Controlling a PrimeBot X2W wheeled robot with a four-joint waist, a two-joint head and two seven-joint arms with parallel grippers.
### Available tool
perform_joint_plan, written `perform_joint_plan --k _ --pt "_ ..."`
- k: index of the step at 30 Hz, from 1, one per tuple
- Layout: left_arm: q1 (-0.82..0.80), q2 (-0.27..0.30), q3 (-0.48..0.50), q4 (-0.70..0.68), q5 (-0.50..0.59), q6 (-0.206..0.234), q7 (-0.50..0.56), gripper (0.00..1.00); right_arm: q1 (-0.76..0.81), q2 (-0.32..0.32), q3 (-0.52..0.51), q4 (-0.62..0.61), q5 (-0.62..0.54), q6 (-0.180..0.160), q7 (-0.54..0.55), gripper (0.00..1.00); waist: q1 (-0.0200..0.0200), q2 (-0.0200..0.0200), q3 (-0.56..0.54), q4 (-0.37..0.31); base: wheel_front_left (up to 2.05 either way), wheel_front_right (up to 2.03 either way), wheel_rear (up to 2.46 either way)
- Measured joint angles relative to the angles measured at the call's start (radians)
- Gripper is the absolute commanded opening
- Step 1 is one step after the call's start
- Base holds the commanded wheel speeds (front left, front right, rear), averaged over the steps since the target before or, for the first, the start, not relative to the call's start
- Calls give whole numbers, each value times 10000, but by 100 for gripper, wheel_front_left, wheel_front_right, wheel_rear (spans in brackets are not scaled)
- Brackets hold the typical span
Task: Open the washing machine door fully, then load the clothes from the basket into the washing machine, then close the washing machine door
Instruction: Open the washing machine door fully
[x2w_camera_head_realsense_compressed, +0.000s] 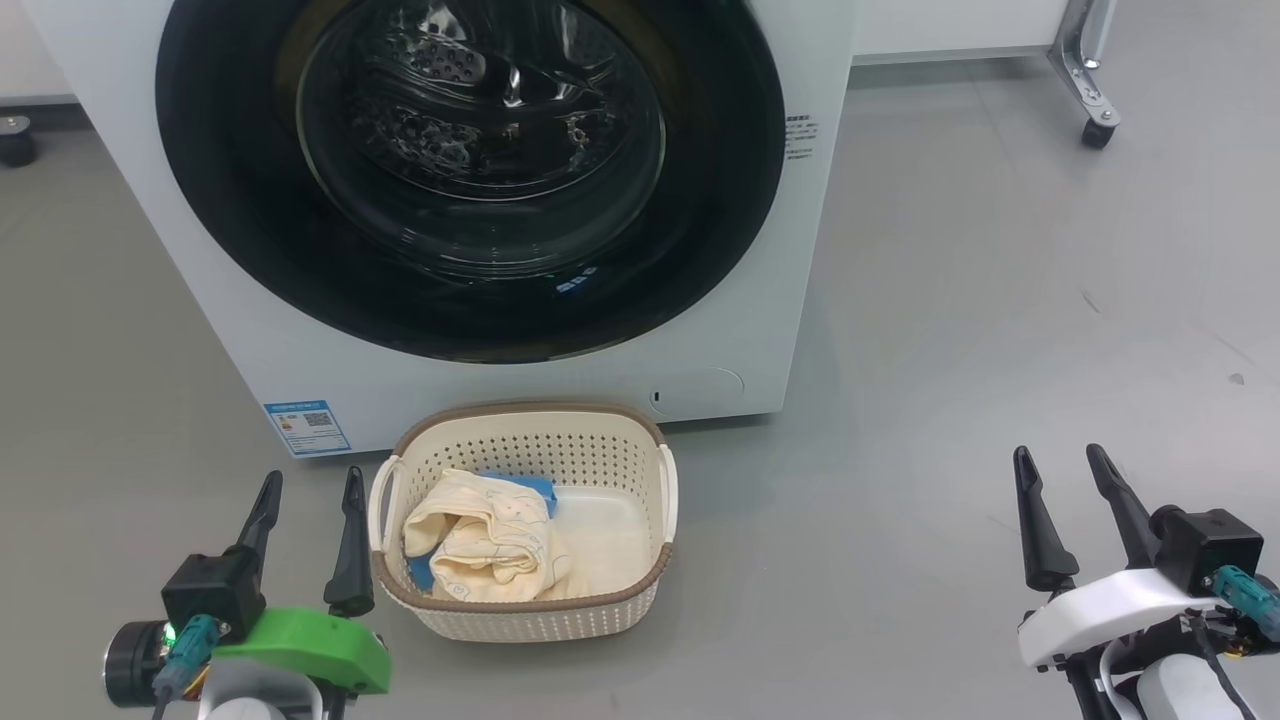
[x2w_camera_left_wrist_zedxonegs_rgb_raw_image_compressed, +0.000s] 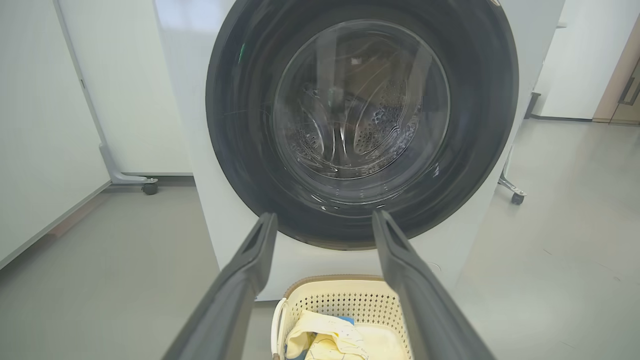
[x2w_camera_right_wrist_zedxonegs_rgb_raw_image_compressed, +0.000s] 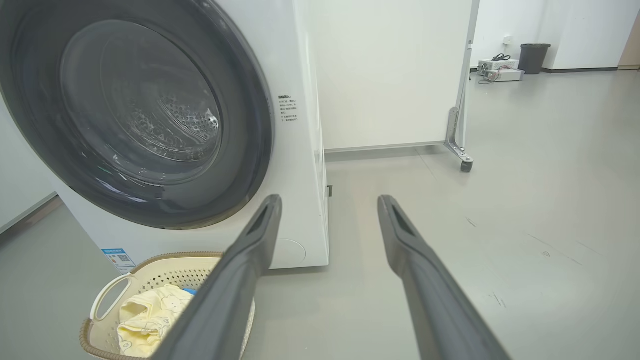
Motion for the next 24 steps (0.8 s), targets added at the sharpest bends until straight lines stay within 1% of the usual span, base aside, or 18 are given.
perform_joint_plan --k 12,24 --pt "-8 -42 63 8 2 -104 0 100 -2 33 -79 46 -13 2 -2 100 0 0 11 -15 32 32 -64" --pt "-10 -67 92 96 63 -221 0 100 -5 88 -151 88 -107 2 -2 100 0 0 7 -56 6 6 -12"
